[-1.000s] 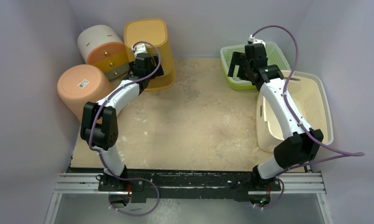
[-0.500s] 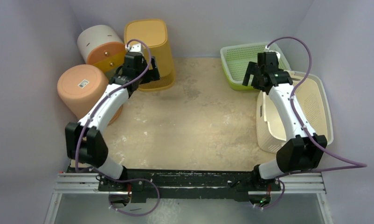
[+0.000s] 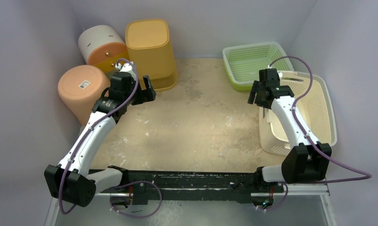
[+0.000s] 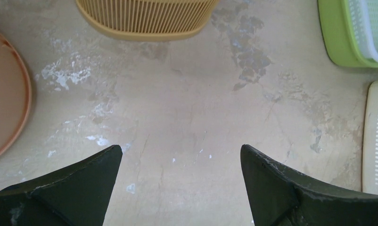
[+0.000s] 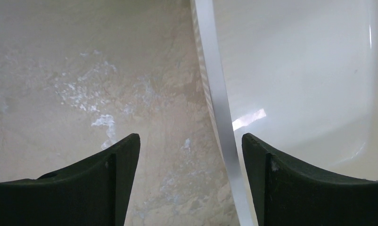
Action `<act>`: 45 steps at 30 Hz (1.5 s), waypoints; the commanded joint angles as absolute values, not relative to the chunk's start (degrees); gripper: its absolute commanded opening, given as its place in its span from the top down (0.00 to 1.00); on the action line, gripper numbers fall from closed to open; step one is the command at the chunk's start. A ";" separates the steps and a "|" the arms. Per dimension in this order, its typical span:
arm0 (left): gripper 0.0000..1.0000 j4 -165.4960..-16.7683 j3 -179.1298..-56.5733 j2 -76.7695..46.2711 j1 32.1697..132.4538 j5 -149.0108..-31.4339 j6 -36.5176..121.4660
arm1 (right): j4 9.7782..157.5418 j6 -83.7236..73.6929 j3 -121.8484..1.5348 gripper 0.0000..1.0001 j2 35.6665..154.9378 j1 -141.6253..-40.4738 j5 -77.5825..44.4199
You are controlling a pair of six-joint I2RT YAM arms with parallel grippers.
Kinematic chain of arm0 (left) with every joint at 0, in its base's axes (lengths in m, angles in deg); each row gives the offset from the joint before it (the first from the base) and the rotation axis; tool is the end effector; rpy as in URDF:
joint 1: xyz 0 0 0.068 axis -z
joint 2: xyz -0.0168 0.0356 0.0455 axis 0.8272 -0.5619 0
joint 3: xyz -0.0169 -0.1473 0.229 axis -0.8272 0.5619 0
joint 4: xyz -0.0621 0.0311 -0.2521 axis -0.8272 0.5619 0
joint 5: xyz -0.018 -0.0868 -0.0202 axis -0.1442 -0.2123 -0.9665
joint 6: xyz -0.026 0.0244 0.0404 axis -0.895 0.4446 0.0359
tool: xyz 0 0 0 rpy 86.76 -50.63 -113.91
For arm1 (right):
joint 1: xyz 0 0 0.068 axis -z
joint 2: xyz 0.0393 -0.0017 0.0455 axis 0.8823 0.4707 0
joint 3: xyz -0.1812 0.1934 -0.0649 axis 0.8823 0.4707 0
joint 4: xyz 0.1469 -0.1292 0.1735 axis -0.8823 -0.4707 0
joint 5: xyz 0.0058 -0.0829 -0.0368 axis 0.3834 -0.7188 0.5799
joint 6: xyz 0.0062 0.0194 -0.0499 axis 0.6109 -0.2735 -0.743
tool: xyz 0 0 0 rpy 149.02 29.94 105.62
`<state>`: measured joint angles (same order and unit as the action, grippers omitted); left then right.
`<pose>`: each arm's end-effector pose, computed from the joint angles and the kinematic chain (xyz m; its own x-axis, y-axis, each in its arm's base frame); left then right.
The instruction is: Turn the large container upside down
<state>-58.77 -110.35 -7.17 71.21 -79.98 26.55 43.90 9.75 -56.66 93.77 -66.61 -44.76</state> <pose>0.2489 -0.0672 0.3462 -0.5744 -0.3206 -0.7532 -0.0314 0.9281 -0.3710 0.2949 0.0116 0.3216 -0.6279 0.2941 -0.7206 0.4188 0.9081 0.0057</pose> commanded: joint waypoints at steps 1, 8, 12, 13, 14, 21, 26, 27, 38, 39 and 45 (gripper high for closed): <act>0.07 -56.99 -110.40 -3.42 71.09 -79.78 26.02 | 45.47 12.25 -51.25 0.19 90.70 -66.32 -45.92; 0.07 -54.60 -110.44 -0.80 71.11 -78.97 26.33 | 50.73 12.25 -45.80 0.19 91.17 -66.32 -48.06; 0.07 -53.50 -109.83 0.26 71.06 -78.32 26.34 | 52.81 12.25 -45.14 0.19 92.25 -66.32 -47.77; 0.07 -53.25 -109.86 0.41 71.10 -78.28 26.43 | 53.21 12.25 -44.67 0.19 92.20 -66.32 -48.08; 0.07 -52.87 -109.83 0.54 71.10 -78.19 26.58 | 53.29 15.96 -44.30 0.52 92.11 -66.32 -48.61; 0.07 -51.49 -108.52 2.83 71.10 -76.67 26.84 | 53.91 18.14 -40.44 0.74 90.26 -66.32 -50.85; 0.07 -50.96 -108.47 3.17 71.08 -76.74 26.38 | 51.45 20.83 -41.15 1.00 88.96 -66.32 -50.27; 0.07 -50.71 -108.82 3.13 71.10 -76.75 26.30 | 51.28 20.59 -42.07 1.00 87.73 -66.32 -50.40; 0.07 -44.75 -115.80 3.00 71.06 -77.24 25.66 | 38.51 22.07 -69.09 1.00 80.01 -66.49 -40.40; 0.07 -44.23 -116.70 2.86 71.08 -77.09 25.60 | 37.23 22.40 -71.68 1.00 80.31 -66.57 -39.43; 0.07 -41.71 -125.12 1.36 71.09 -75.18 24.07 | 39.07 25.33 -80.46 1.00 81.20 -67.29 -29.91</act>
